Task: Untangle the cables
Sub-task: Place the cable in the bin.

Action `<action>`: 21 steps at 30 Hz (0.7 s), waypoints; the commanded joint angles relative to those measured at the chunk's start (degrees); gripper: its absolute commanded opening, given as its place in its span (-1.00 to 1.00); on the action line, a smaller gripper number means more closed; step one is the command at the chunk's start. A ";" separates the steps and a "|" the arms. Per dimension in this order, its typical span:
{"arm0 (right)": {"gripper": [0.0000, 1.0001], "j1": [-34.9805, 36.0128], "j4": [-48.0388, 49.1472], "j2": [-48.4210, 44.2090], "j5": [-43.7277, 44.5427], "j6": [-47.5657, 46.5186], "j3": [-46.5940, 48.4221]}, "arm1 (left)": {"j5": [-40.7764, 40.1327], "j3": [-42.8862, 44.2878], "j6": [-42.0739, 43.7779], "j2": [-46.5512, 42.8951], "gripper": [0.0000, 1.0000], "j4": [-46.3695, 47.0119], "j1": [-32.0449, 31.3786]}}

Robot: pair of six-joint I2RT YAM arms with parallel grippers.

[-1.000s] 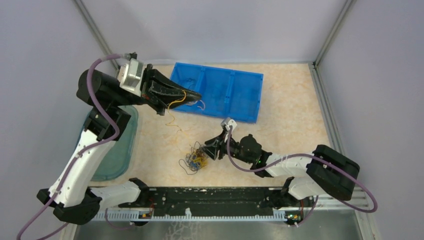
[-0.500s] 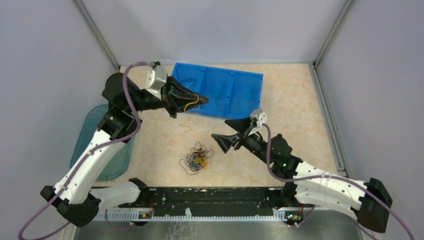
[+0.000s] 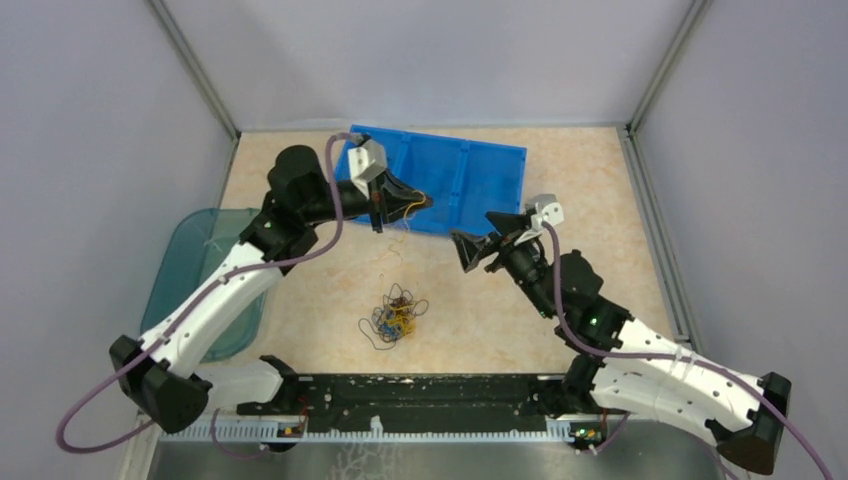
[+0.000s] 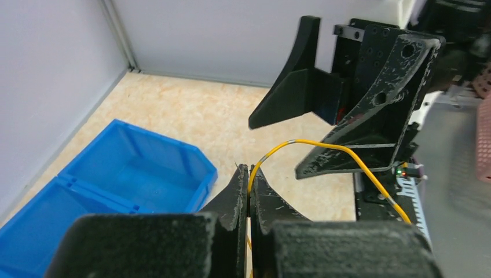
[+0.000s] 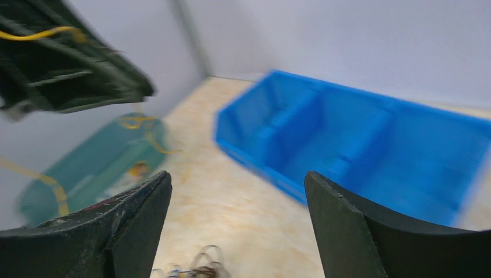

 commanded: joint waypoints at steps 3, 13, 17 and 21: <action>0.63 -1.82 -12.97 -2.37 40.80 2.66 -1.39 | -3.13 5.18 3.17 11.73 -0.99 4.12 0.16; 0.55 -5.69 -15.54 -7.62 43.85 8.10 -5.76 | -2.15 29.86 2.59 38.39 -0.99 1.44 -0.47; 0.53 -5.78 -13.58 -7.64 42.45 8.59 -6.13 | -2.16 43.53 4.31 49.82 -0.99 -1.19 -0.62; 0.51 -5.77 -13.52 -8.04 41.37 9.53 -6.01 | -3.65 53.94 7.42 59.09 -0.99 -0.09 -0.61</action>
